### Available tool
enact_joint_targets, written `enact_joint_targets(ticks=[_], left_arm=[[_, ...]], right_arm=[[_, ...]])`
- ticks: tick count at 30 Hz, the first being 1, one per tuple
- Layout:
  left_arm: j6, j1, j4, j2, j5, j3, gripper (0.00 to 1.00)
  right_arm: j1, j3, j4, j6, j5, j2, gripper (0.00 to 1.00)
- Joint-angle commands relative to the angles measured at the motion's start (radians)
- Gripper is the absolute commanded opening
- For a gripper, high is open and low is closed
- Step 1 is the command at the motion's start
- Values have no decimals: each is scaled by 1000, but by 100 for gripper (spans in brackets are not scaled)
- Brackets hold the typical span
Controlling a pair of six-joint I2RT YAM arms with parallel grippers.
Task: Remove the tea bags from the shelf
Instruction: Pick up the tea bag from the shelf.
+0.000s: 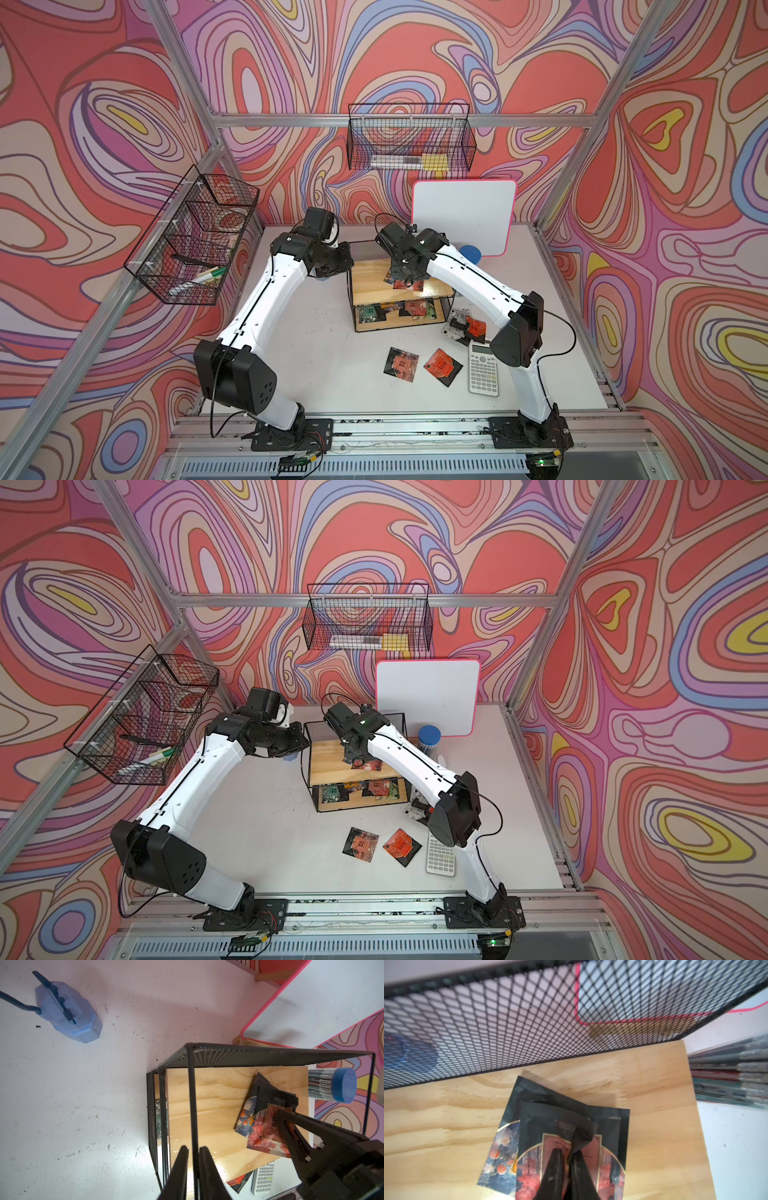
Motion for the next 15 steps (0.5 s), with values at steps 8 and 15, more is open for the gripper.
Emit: enact_joint_targets(ticks=[8,15], left_arm=[[8,5,-23,-23,-21,-12,16],[8,5,-23,-22,-21,-14,16]], right_arm=[[6,86,67,-20,-18,8,0],[7,120,85,-42,-38,-41,0]])
